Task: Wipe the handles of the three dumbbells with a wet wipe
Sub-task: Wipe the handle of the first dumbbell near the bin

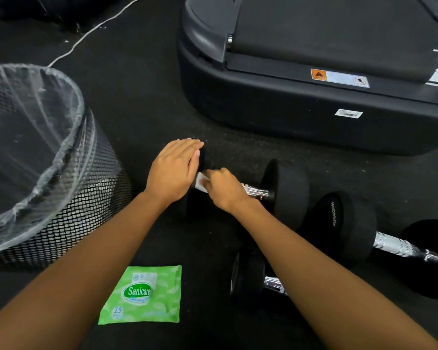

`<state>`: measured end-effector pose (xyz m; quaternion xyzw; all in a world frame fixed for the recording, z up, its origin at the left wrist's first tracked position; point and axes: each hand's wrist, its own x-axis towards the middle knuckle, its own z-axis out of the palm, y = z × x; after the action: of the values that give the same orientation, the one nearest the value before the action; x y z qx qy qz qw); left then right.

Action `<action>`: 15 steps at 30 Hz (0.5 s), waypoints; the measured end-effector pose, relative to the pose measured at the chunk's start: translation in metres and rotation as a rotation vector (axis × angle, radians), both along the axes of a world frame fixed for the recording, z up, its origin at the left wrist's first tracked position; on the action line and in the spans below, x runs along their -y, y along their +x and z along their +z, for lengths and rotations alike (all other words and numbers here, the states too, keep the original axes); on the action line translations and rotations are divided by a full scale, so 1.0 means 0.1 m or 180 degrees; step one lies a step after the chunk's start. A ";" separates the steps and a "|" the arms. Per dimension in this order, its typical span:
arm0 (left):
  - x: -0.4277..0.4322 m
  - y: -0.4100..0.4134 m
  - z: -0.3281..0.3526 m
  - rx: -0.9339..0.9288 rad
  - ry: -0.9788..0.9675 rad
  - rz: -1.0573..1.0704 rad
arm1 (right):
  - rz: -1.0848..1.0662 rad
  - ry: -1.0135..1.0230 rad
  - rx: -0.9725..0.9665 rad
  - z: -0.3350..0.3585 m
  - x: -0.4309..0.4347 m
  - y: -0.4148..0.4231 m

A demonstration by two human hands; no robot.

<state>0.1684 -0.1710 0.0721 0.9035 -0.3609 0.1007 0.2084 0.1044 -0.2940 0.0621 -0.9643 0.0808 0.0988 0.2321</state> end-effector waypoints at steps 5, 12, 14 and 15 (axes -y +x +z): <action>-0.01 -0.01 0.01 -0.0003 -0.0051 -0.0014 | 0.0024 0.0019 0.0330 0.01 0.09 -0.17; 0.00 -0.01 0.00 -0.0031 -0.0068 -0.0026 | -0.0353 0.0152 -0.0183 -0.02 0.15 -0.06; 0.00 -0.01 0.00 -0.0038 -0.0056 -0.0013 | -0.0233 0.0102 -0.0225 0.00 0.06 0.01; 0.00 -0.01 0.00 -0.0036 -0.0059 -0.0008 | -0.0157 0.0087 -0.0204 0.01 0.03 0.03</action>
<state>0.1678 -0.1708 0.0723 0.9016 -0.3599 0.0986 0.2189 0.1077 -0.2968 0.0629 -0.9551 0.1107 0.1250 0.2450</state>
